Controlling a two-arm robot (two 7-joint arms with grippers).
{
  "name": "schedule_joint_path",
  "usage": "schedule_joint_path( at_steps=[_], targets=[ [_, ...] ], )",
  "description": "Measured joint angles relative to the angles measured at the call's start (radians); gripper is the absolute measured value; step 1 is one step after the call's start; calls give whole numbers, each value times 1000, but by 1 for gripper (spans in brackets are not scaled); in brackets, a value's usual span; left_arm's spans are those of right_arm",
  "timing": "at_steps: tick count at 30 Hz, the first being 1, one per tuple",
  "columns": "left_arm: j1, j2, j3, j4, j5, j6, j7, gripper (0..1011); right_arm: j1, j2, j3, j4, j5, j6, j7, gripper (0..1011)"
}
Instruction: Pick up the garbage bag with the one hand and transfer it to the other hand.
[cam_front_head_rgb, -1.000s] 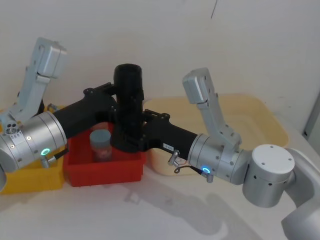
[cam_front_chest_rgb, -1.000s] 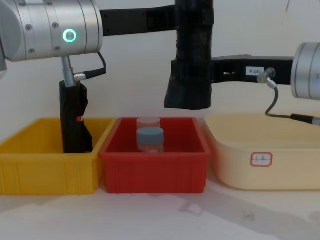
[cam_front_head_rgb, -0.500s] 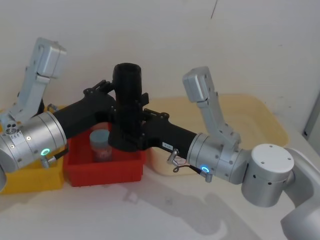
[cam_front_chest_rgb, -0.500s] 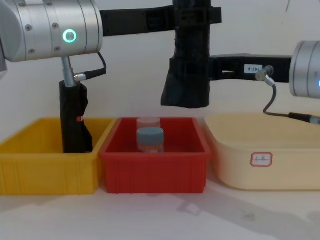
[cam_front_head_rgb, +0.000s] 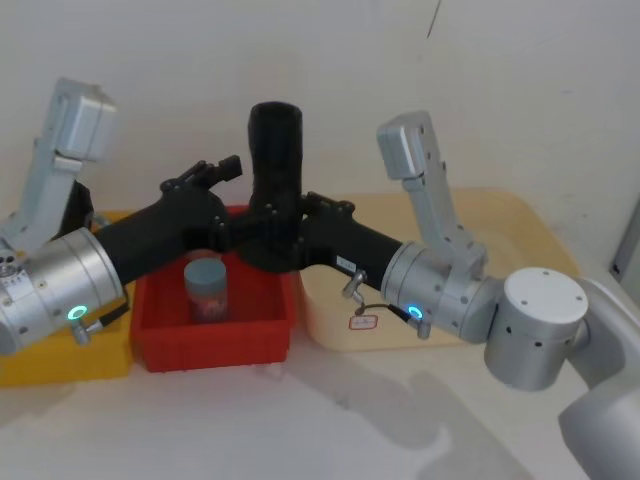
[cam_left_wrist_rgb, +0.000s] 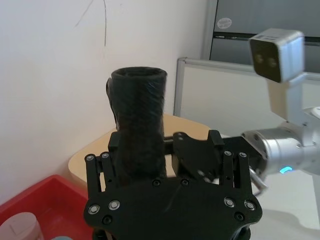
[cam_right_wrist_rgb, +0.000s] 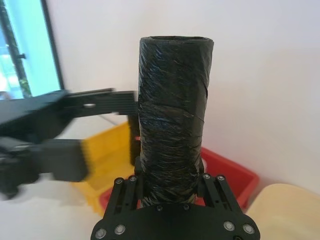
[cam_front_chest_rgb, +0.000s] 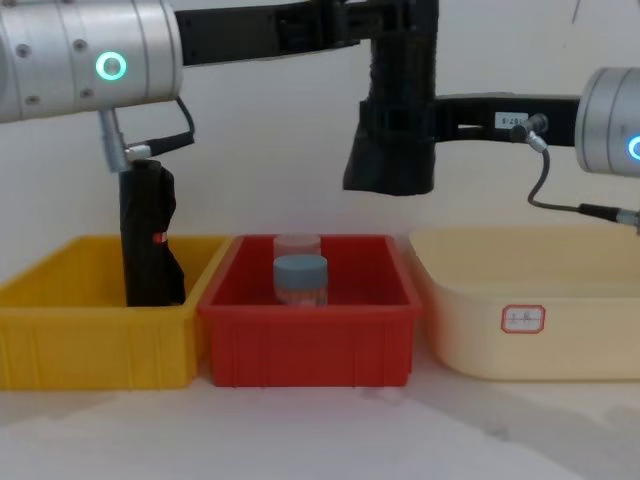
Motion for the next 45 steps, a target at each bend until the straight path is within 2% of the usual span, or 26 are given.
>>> schedule_joint_path(
  at_steps=[8, 19, 29, 37, 42, 45],
  targets=[
    [40, 27, -26, -48, -13, -9, 28, 1001, 48, -7, 9, 62, -26, -6, -20, 536],
    [97, 53, -66, -111, -2, -33, 121, 1001, 83, -1, 18, 107, -58, -6, -34, 536],
    [148, 63, -94, -152, 54, -53, 241, 1002, 102, 15, 21, 139, -105, -15, -53, 536],
    [173, 61, -107, -153, 110, -63, 327, 1001, 113, 18, 27, 177, -132, -24, -69, 536],
    [180, 52, -113, -135, 154, -69, 385, 1001, 123, 13, 34, 211, -144, -35, -81, 644],
    [181, 46, -115, -119, 179, -72, 417, 1001, 129, 7, 39, 233, -151, -43, -89, 751]
  ],
)
